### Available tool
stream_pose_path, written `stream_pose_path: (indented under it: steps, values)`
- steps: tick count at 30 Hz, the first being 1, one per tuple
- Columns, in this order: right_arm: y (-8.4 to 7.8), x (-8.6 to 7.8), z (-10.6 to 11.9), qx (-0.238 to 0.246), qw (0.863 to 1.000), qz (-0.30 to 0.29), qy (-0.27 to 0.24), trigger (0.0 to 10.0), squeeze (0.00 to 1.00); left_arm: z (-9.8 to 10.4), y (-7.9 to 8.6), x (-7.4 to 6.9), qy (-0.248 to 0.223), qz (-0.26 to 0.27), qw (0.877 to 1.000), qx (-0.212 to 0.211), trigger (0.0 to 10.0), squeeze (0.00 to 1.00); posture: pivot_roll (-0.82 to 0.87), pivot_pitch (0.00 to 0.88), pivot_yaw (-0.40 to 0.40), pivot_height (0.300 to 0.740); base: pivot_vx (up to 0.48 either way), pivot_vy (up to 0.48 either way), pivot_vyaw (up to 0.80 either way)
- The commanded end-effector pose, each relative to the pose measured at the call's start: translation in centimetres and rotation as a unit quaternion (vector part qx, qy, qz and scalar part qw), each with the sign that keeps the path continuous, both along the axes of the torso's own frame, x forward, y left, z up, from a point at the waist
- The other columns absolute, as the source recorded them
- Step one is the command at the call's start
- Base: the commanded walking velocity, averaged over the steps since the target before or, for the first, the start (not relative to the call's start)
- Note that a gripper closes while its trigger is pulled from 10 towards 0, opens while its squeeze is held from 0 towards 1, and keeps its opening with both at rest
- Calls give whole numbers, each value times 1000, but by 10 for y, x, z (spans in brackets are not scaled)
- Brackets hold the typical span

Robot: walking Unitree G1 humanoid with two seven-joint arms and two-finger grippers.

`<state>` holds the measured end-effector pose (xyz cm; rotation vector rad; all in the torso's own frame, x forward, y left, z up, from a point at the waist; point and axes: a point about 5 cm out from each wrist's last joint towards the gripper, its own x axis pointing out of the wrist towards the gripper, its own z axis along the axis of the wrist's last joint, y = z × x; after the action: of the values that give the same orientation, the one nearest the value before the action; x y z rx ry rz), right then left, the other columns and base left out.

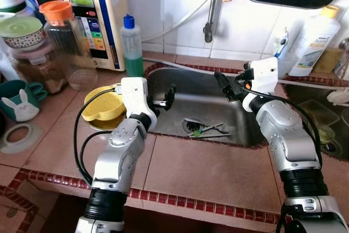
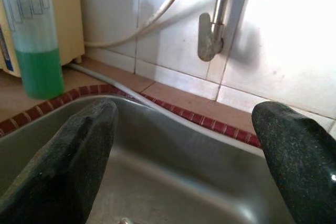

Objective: Kitchen organization

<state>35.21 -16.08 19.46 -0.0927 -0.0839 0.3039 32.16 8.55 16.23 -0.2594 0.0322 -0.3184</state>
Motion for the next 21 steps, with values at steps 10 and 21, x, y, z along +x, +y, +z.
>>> stream_pose_path:
  steps: [10, 21]
  values:
    - [0, 0, 5, -3, 1000, 5, -5, 10000, 0, 0, 2, 0, 0, 5, 1000, 3, 10000, 0, 5, 0, -9, 740, 0, -418, 0]
    - [-1, 2, 7, -4, 1000, 6, -4, 10000, 0, 2, 10, 2, -3, 29, 1000, -5, 10000, 0, 8, 0, -13, 740, 0, -105, 0]
